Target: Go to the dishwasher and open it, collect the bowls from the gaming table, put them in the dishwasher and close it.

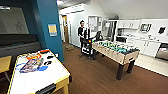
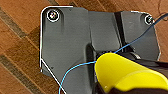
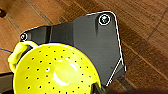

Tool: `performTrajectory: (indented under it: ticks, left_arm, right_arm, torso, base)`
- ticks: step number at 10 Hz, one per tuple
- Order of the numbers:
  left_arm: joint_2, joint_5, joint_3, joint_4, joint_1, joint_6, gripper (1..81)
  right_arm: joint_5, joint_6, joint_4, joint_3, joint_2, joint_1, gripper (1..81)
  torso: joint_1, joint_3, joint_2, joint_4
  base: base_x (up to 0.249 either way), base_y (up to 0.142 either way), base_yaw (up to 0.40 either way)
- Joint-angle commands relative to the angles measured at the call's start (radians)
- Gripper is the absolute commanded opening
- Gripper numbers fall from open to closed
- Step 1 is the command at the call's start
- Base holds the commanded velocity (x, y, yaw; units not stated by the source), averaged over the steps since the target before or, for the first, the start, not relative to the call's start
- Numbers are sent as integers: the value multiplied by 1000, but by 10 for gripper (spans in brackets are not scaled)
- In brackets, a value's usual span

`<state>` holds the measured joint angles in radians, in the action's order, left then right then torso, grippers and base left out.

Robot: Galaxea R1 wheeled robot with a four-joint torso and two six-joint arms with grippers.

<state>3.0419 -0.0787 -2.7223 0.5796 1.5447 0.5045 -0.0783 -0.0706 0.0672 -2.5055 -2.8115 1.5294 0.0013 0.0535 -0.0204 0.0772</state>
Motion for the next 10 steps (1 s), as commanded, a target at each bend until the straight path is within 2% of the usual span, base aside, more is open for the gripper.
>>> performTrajectory:
  ticks: [1,10]
  left_arm:
    - [2,66,-7,3,-39,8,10]
    - [5,66,-7,2,-39,9,10]
  right_arm:
    - [48,2,0,2,16,-47,10]
    - [49,2,-3,-5,1,-36,10]
  torso:
    - [0,0,0,0]
    - [0,0,0,0]
  base:
    - [0,0,-394]
    - [0,0,-394]
